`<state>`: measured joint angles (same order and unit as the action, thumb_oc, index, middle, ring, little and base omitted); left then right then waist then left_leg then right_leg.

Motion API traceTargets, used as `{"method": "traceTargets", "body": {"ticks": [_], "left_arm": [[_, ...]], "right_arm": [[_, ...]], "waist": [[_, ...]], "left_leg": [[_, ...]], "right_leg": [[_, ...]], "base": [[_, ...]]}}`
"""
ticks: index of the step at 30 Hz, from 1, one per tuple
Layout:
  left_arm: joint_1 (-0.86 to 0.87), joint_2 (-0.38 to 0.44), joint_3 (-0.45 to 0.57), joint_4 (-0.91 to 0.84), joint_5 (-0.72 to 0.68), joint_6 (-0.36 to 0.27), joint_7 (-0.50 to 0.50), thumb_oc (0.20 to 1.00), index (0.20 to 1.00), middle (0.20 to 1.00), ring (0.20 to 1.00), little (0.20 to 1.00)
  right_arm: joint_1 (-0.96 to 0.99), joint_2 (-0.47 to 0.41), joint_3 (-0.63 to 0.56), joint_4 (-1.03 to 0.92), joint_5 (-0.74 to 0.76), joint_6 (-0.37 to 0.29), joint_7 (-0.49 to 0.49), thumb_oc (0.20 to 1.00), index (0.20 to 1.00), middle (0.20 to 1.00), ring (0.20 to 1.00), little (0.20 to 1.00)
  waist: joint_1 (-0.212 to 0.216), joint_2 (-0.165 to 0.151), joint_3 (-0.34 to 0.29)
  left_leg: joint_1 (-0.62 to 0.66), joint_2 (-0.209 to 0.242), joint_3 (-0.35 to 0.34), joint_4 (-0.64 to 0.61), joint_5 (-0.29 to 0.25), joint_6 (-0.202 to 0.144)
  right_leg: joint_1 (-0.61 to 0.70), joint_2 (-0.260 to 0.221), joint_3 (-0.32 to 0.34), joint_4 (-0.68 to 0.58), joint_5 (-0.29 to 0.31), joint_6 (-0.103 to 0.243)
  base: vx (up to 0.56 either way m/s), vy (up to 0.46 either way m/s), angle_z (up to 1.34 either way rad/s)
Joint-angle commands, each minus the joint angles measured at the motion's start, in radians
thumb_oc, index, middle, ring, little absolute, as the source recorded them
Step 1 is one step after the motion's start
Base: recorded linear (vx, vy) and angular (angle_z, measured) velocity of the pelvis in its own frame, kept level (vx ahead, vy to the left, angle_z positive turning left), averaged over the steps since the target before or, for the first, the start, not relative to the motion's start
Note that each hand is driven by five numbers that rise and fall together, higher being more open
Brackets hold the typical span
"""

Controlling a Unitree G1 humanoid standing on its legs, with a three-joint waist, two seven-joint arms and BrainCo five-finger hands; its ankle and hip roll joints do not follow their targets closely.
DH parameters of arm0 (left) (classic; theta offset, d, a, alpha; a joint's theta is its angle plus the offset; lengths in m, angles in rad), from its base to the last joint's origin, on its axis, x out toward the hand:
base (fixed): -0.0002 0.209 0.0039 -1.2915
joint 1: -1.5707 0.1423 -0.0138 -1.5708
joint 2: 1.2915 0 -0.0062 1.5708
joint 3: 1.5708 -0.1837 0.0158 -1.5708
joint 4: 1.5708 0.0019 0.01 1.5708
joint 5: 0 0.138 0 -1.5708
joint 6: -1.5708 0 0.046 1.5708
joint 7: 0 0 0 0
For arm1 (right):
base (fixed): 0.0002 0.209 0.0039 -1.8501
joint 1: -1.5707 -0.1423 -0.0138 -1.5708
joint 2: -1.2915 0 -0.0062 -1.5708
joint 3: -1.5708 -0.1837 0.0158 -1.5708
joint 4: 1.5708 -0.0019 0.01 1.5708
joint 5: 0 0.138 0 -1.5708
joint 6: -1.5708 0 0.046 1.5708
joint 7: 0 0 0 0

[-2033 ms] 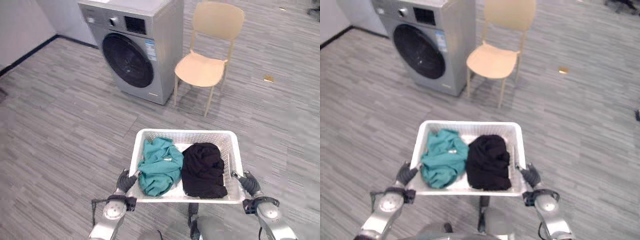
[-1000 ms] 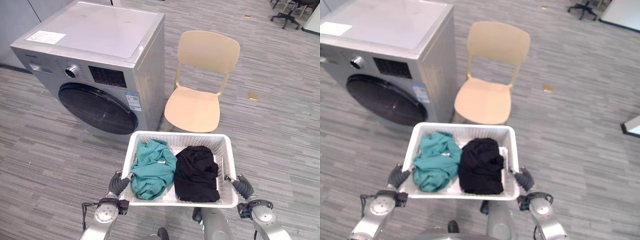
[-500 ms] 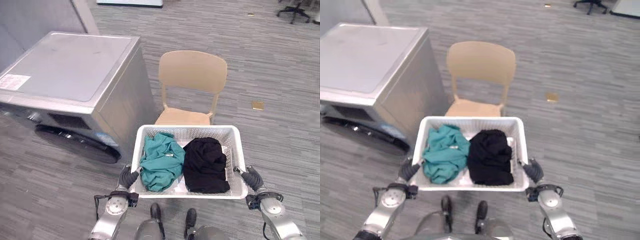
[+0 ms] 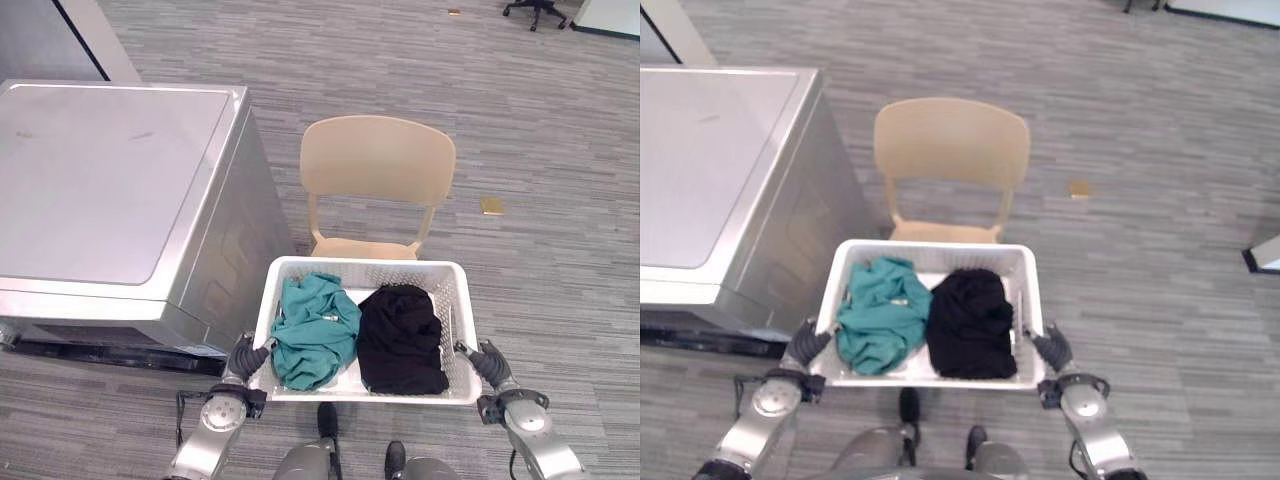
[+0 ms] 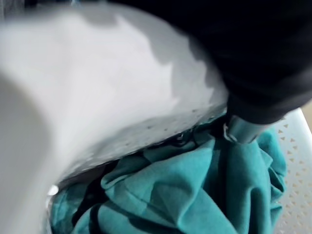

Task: Grab the laundry basket,head to the washer,open it,put in the laundry and shut it.

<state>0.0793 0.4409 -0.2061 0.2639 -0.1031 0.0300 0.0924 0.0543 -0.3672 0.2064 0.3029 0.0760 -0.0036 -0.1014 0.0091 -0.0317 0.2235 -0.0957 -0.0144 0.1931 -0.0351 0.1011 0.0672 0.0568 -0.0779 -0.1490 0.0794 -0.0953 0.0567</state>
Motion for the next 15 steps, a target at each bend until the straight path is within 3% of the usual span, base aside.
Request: {"method": "traceTargets", "body": {"ticks": [1, 6, 11, 13, 14, 15], "left_arm": [[-0.024, -0.004, -0.002, -0.053, -0.002, -0.1, -0.015, 0.2, 0.2, 0.2, 0.2, 0.2], [-0.166, -0.032, -0.055, 0.046, -0.015, -0.104, 0.052, 0.2, 0.2, 0.2, 0.2, 0.2], [-0.373, -0.079, -0.116, 0.189, -0.07, -0.119, 0.15, 0.2, 0.2, 0.2, 0.2, 0.2], [-0.447, -0.088, -0.138, 0.25, -0.078, -0.124, 0.177, 0.2, 0.2, 0.2, 0.2, 0.2], [-0.478, -0.094, -0.149, 0.279, -0.084, -0.126, 0.189, 0.2, 0.2, 0.2, 0.2, 0.2], [-0.512, -0.098, -0.16, 0.306, -0.09, -0.128, 0.202, 0.2, 0.2, 0.2, 0.2, 0.2]], "right_arm": [[-0.093, 0.024, -0.028, -0.03, 0.024, -0.095, -0.025, 0.2, 0.2, 0.2, 0.2, 0.2], [-0.221, 0.047, 0.039, 0.067, 0.037, -0.094, -0.078, 0.2, 0.2, 0.2, 0.2, 0.2], [-0.391, 0.069, 0.133, 0.154, 0.041, -0.091, -0.137, 0.2, 0.2, 0.2, 0.2, 0.2], [-0.441, 0.079, 0.163, 0.194, 0.046, -0.089, -0.153, 0.2, 0.2, 0.2, 0.2, 0.2], [-0.465, 0.085, 0.176, 0.219, 0.046, -0.088, -0.164, 0.2, 0.2, 0.2, 0.2, 0.2], [-0.489, 0.09, 0.186, 0.24, 0.043, -0.086, -0.173, 0.2, 0.2, 0.2, 0.2, 0.2]], "waist": [[0.021, -0.02, -0.025], [0.025, -0.021, 0.015], [0.029, -0.028, 0.062], [0.029, -0.028, 0.075], [0.028, -0.026, 0.08], [0.027, -0.026, 0.089]], "left_leg": [[-0.037, 0.048, 0.001, 0.135, -0.146, -0.06], [-0.102, 0.044, 0.007, 0.154, -0.151, -0.053], [-0.216, 0.044, -0.006, 0.166, -0.122, -0.054], [-0.239, 0.04, -0.009, 0.162, -0.11, -0.056], [-0.234, 0.037, -0.022, 0.158, -0.128, -0.064], [-0.251, 0.04, -0.015, 0.154, -0.097, -0.058]], "right_leg": [[-0.069, -0.083, 0.001, 0.011, 0.026, 0.089], [-0.132, -0.086, 0.004, 0.002, 0.052, 0.086], [-0.248, -0.079, 0.009, 0.002, 0.086, 0.076], [-0.276, -0.077, 0.01, 0.008, 0.089, 0.073], [-0.278, -0.076, 0.015, 0.015, 0.071, 0.077], [-0.298, -0.076, 0.012, 0.016, 0.091, 0.069]], "base": [[-0.02, 0.056, -0.12], [-0.09, -0.005, -0.11], [-0.13, -0.041, -0.02], [-0.04, -0.011, -0.02], [-0.05, -0.001, 0.0], [0.03, 0.004, -0.01]]}}
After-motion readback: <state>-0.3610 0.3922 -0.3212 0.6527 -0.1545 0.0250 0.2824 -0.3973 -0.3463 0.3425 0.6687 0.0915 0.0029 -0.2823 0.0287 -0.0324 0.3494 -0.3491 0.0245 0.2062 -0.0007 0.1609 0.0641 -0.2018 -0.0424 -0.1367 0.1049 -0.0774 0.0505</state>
